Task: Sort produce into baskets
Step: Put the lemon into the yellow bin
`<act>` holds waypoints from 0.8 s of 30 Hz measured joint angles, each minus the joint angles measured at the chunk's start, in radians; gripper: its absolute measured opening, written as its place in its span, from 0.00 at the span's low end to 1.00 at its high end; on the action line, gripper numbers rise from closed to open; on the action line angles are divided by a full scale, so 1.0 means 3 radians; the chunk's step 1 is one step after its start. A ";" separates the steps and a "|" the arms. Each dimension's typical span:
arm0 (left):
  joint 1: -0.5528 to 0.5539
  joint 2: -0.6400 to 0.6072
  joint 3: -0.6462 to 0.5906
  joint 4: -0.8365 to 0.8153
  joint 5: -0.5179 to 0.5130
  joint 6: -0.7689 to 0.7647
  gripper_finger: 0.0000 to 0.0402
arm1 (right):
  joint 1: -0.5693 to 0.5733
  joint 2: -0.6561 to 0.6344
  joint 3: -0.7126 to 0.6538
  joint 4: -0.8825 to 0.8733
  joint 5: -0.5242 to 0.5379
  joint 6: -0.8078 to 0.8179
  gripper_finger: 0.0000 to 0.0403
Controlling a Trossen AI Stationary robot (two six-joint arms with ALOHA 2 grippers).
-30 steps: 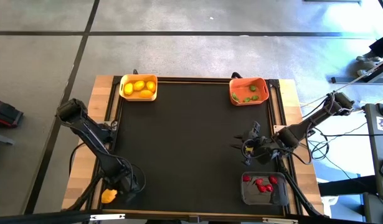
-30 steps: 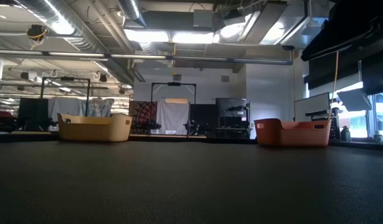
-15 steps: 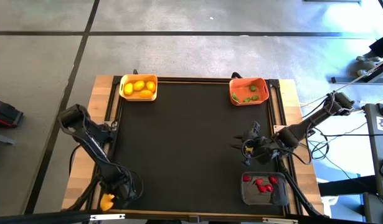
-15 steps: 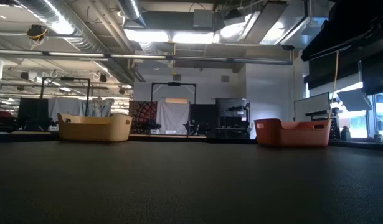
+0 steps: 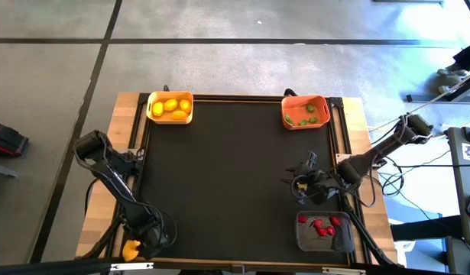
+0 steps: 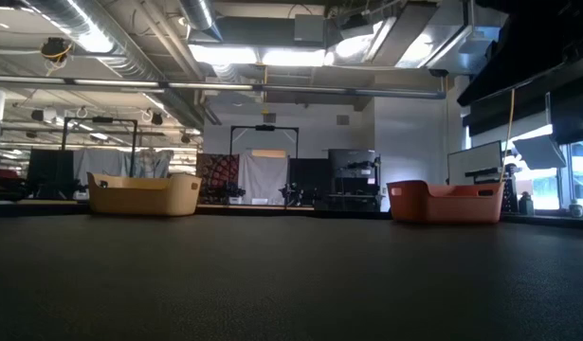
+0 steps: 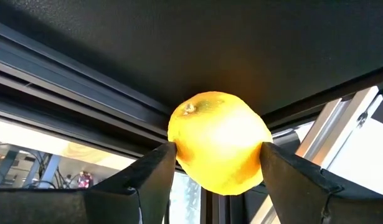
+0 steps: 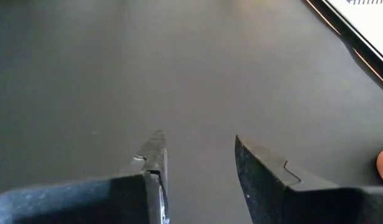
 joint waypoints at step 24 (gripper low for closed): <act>0.0038 0.0017 -0.0026 -0.0040 0.0184 -0.0160 0.67 | 0.0000 0.0021 0.0000 -0.0006 -0.0003 0.0000 0.32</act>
